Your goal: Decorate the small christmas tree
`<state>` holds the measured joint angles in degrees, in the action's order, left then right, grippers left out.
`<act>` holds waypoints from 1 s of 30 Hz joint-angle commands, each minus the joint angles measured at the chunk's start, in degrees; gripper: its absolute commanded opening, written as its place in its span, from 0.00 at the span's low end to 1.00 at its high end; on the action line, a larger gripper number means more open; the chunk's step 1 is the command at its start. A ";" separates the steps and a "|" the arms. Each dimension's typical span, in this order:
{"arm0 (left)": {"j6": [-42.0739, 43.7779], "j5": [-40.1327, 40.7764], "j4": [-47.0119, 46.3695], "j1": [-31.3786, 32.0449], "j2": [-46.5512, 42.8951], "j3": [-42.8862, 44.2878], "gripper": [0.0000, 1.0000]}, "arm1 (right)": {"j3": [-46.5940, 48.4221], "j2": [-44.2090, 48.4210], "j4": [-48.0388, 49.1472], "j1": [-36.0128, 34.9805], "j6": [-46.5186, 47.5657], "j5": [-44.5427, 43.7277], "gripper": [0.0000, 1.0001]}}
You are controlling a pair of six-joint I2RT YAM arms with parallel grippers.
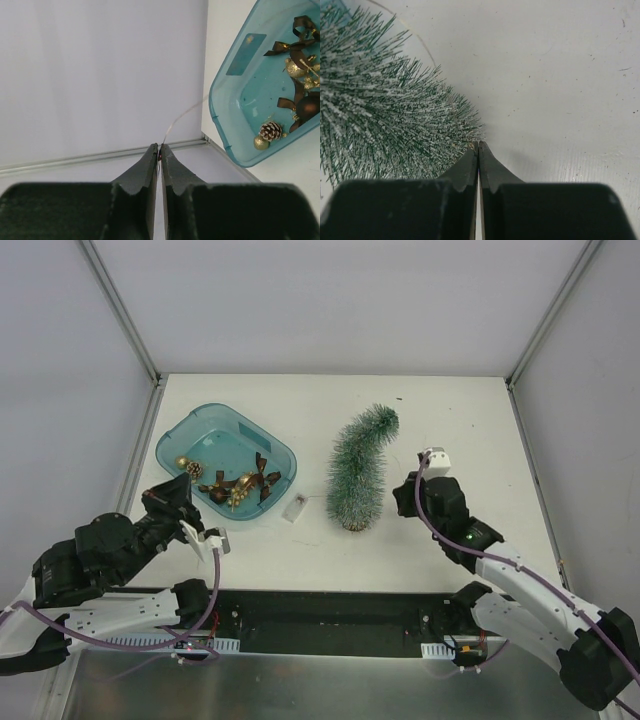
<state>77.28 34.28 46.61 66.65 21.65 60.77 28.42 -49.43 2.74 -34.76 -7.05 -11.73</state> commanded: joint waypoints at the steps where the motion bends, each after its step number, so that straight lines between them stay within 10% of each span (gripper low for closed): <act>1: -3.70 4.65 -0.99 -0.30 1.90 3.73 0.06 | 0.75 2.84 -3.87 -1.88 -0.34 -1.46 0.01; 30: -3.71 7.99 -1.61 -0.30 4.37 11.04 0.02 | 7.26 13.40 -18.39 -1.89 0.90 -2.34 0.01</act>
<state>75.07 41.01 46.33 66.65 24.60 70.70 33.10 -35.55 -14.85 -36.38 -6.15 -15.75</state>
